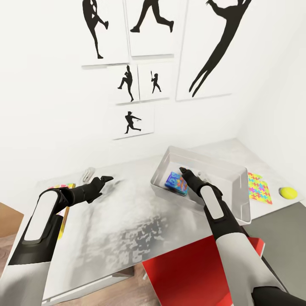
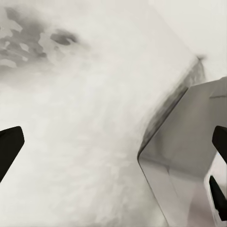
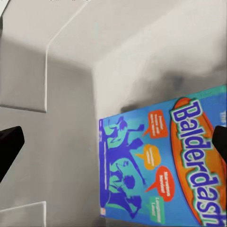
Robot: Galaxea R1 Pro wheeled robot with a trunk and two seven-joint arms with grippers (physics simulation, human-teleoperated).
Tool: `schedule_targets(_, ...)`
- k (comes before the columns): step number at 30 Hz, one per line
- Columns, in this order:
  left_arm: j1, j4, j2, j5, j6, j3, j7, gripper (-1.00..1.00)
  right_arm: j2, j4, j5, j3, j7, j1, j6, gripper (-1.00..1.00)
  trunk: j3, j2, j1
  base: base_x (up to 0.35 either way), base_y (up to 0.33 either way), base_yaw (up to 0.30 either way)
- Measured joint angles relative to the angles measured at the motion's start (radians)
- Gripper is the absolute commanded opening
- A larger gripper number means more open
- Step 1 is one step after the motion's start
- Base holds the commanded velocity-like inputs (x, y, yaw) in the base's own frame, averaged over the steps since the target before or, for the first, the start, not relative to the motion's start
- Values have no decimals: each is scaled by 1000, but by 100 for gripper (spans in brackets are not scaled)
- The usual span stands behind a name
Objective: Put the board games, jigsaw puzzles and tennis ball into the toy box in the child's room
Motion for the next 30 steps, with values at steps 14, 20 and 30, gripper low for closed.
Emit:
schedule_targets(14, 0, 0, 0, 0, 0, -1, 0, 100, -2, -2, 2, -1, 0, 1, -2, 100, 0, 0, 0, 0, 0, 0)
schedule_targets(20, -1, 1, -9, -3, -1, -3, 1, 100, -22, -226, 15, 2, -6, 55, 2, 100, 0, 0, 0, 0, 0, 0)
schedule_targets(30, -6, 3, -13, -1, -1, -20, -3, 100, -183, -577, 18, -2, 0, 250, 97, 100, 0, 0, 0, 0, 0, 0)
